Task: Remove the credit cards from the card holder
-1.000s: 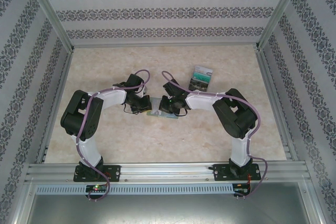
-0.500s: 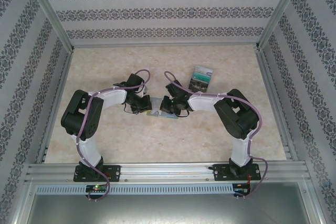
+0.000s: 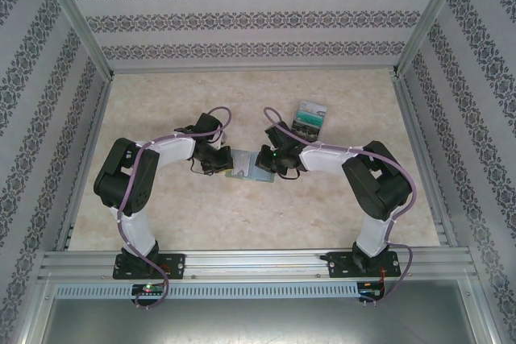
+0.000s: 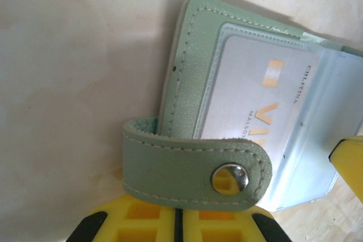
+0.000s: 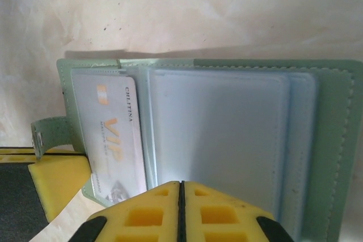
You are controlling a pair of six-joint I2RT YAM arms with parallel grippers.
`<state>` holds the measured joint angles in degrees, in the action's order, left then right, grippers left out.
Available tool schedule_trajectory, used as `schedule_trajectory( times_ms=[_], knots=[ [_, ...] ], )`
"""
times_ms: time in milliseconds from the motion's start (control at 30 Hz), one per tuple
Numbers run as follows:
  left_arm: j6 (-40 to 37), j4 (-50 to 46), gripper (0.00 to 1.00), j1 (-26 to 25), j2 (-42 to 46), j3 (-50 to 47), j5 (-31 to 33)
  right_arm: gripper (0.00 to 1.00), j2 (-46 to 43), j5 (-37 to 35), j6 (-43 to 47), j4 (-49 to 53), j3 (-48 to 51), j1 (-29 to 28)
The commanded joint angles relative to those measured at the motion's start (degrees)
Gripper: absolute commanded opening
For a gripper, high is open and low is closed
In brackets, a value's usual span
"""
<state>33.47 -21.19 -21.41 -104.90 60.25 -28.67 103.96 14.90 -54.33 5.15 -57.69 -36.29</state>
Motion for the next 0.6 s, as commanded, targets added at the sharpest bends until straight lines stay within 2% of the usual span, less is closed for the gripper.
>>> schedule_trajectory(
  times_ms=[0,233,400,567],
  knots=[
    [0.4,-0.3,0.0,-1.0,-1.8,0.8,-2.7,0.12,0.7,0.5,2.2,0.7,-2.7,-0.9],
    [-1.0,-1.7,0.0,-1.3,-2.2,1.8,-2.6,0.12,3.5,0.6,2.3,2.3,-4.9,-1.7],
    [-2.2,-3.6,0.0,-1.8,-2.1,2.8,-0.1,0.08,4.3,-3.1,1.5,7.2,-5.0,-1.4],
    [-2.5,-3.6,0.01,-2.3,-2.3,3.5,-0.8,0.07,5.5,-1.9,1.3,6.6,-4.4,-1.3]
  ],
)
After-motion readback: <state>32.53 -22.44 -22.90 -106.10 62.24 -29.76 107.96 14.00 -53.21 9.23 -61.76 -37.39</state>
